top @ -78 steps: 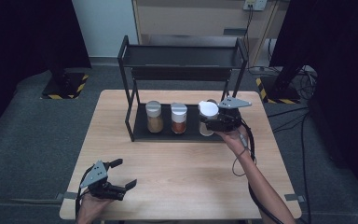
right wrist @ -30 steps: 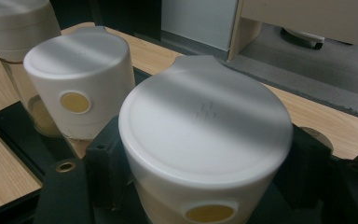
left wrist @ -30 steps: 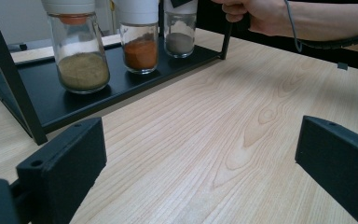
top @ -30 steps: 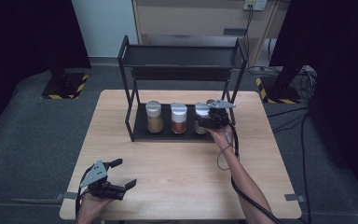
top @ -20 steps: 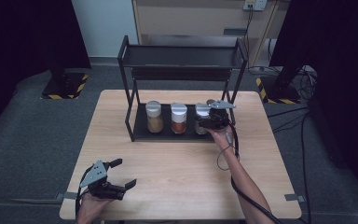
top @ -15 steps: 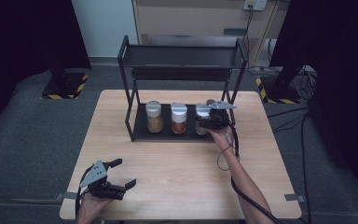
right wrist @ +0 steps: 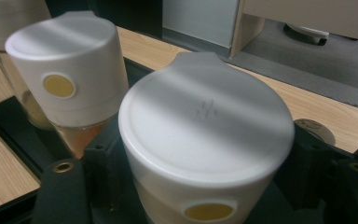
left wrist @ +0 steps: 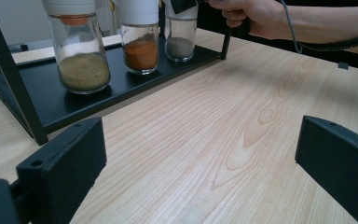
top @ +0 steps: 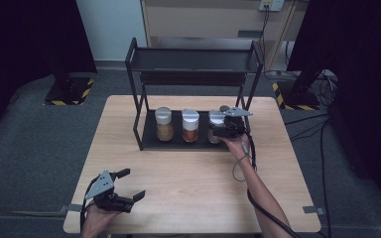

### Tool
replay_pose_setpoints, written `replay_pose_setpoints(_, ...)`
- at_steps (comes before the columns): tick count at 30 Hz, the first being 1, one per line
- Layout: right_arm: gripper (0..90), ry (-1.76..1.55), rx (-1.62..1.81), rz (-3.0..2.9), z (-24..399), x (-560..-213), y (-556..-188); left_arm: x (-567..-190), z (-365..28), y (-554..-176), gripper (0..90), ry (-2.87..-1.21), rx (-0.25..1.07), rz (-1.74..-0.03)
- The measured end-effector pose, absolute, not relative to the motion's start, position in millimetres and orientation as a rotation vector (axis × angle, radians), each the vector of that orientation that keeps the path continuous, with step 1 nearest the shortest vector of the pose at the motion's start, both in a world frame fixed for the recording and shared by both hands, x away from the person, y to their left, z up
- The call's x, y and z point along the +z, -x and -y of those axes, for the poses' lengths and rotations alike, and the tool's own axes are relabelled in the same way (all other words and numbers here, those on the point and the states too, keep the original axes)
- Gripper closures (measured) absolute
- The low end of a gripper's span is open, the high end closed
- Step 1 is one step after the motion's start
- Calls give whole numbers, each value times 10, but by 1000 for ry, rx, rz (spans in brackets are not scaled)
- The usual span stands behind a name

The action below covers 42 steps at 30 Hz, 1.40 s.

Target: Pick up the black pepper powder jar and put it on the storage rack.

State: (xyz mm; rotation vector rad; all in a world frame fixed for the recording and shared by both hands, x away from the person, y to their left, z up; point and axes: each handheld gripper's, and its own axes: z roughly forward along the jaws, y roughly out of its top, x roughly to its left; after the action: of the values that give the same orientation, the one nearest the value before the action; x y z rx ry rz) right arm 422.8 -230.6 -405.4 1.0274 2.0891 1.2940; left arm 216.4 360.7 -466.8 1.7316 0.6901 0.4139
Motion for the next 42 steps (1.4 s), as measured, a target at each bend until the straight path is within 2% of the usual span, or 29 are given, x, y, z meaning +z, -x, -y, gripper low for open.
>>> replay_pose_setpoints(2, 173, -1032, 1281, -2085, 2296, -4062, -4229, -4668, -3604, -2165, 9, -1733, 414, -689)
replay_pose_setpoints(6, 113, -1050, 1310, -2063, 2353, -4096, -4221, -4668, -3606, -2164, 9, -1732, 414, -688)
replay_pose_setpoints(26, 105, -989, 1387, -2029, 2515, -3857, -4094, -4666, -3596, -2167, 9, -1736, 415, -686)
replay_pose_setpoints(42, 104, -857, 1460, -2082, 2613, -3519, -3859, -4673, -3593, -2175, 9, -1728, 410, -701)
